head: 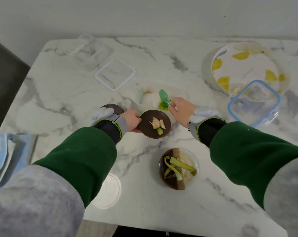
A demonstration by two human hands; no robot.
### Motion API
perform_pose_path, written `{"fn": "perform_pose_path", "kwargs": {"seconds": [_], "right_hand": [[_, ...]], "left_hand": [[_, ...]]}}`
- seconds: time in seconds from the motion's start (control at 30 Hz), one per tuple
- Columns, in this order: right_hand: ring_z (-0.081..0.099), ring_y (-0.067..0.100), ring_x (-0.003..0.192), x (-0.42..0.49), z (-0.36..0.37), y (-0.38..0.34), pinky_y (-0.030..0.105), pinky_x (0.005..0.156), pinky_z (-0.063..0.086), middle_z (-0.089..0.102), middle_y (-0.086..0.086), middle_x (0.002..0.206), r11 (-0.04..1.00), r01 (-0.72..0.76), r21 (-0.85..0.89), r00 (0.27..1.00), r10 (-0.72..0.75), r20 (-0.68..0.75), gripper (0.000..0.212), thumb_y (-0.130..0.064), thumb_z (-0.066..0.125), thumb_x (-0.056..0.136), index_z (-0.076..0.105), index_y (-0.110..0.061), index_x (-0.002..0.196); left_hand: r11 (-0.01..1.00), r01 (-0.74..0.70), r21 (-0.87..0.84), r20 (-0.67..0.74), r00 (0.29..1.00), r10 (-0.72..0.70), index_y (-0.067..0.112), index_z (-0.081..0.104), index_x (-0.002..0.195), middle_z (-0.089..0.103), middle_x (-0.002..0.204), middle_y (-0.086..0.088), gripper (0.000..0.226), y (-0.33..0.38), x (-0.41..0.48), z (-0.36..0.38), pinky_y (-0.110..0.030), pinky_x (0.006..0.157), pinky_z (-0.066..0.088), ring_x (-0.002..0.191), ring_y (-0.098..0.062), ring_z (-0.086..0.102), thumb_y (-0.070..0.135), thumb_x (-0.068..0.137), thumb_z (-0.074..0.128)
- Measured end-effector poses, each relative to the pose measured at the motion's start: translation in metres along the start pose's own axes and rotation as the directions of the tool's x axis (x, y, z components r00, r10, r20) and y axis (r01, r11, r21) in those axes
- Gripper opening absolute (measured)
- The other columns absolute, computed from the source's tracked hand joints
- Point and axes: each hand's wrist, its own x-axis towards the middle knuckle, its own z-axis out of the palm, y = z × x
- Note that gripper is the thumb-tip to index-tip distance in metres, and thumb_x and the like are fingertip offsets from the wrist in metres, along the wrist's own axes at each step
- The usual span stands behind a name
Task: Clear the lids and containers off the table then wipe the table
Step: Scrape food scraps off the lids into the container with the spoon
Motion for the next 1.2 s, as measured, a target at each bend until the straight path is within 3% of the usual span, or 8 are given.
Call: {"fn": "perform_pose_path", "kwargs": {"seconds": [0.17,0.3,0.37,0.47,0.67,0.83,1.07,1.2], "right_hand": [[0.041,0.026,0.073,-0.004,0.008,-0.004,0.030,0.064,0.026,0.046,0.012,0.082,0.999,-0.036,0.040,0.998,0.034,0.045,0.016,-0.018,0.037,0.100,0.034,-0.007,0.089],[0.047,0.026,0.073,-0.003,0.012,-0.009,0.031,0.065,0.032,0.049,0.014,0.086,0.995,-0.066,0.075,0.996,0.062,0.065,0.015,-0.018,0.036,0.101,0.033,-0.008,0.090],[0.049,0.025,0.075,-0.003,0.014,-0.013,0.033,0.068,0.036,0.055,0.018,0.093,0.994,-0.071,0.077,0.995,0.066,0.077,0.014,-0.018,0.035,0.101,0.034,-0.008,0.092],[0.049,0.025,0.074,-0.005,0.017,-0.016,0.036,0.074,0.044,0.063,0.022,0.105,0.995,-0.071,0.072,0.995,0.065,0.075,0.013,-0.019,0.035,0.100,0.037,-0.009,0.093],[0.053,0.028,0.076,-0.003,0.012,-0.013,0.035,0.067,0.038,0.062,0.015,0.089,0.995,-0.043,0.087,0.998,0.046,-0.031,0.013,-0.023,0.038,0.100,0.040,-0.013,0.092],[0.049,0.023,0.072,-0.006,0.005,-0.007,0.029,0.064,0.036,0.055,0.004,0.082,0.997,0.012,0.074,0.998,-0.007,-0.061,0.021,-0.028,0.045,0.097,0.053,-0.008,0.098],[0.048,0.020,0.070,-0.017,0.004,-0.004,0.027,0.064,0.037,0.055,0.001,0.078,0.990,0.096,0.102,0.995,-0.096,-0.001,0.015,-0.023,0.055,0.091,0.059,-0.008,0.090],[0.045,0.023,0.072,-0.013,0.006,0.002,0.028,0.066,0.035,0.049,0.000,0.077,0.999,0.052,0.016,0.997,-0.053,0.047,0.013,-0.019,0.053,0.091,0.049,-0.014,0.080]], "left_hand": [[1.000,0.024,0.017,-0.026,0.999,-0.024,0.003,0.046,0.077,0.047,0.075,-0.009,0.030,-0.011,0.000,-0.004,-0.049,0.104,0.044,0.094,-0.030,0.052,-0.001,0.101,0.029],[1.000,0.006,-0.010,-0.041,0.999,-0.007,0.000,0.046,0.100,0.051,0.084,-0.014,0.016,-0.015,-0.001,-0.008,-0.048,0.103,0.045,0.093,-0.029,0.052,0.000,0.102,0.030],[1.000,-0.012,-0.024,-0.040,0.999,0.011,0.000,0.046,0.102,0.050,0.099,-0.018,0.015,-0.015,-0.003,-0.009,-0.048,0.103,0.045,0.095,-0.030,0.053,0.000,0.102,0.030],[0.997,-0.039,-0.059,-0.054,0.998,0.036,-0.001,0.046,0.101,0.049,0.101,-0.017,0.016,-0.014,-0.004,-0.011,-0.048,0.103,0.044,0.111,-0.041,0.056,-0.002,0.102,0.030],[0.988,-0.075,-0.134,-0.133,0.990,0.058,-0.005,0.046,0.105,0.045,0.107,-0.019,0.016,-0.005,-0.003,-0.013,-0.051,0.102,0.044,0.121,-0.048,0.051,-0.001,0.102,0.030],[0.976,-0.082,-0.201,-0.145,0.988,0.053,-0.015,0.038,0.133,0.043,0.138,-0.030,0.035,0.004,0.002,-0.006,-0.052,0.101,0.045,0.118,-0.050,0.052,0.000,0.102,0.028],[0.969,-0.114,-0.221,-0.206,0.976,0.068,-0.004,0.045,0.110,0.046,0.138,-0.028,0.019,0.018,0.008,0.002,-0.050,0.097,0.047,0.113,-0.052,0.056,-0.001,0.101,0.028],[0.972,-0.122,-0.199,-0.217,0.973,0.077,-0.002,0.040,0.094,0.048,0.135,-0.028,0.012,0.019,0.007,0.001,-0.050,0.096,0.049,0.110,-0.052,0.057,-0.002,0.099,0.029]]}}
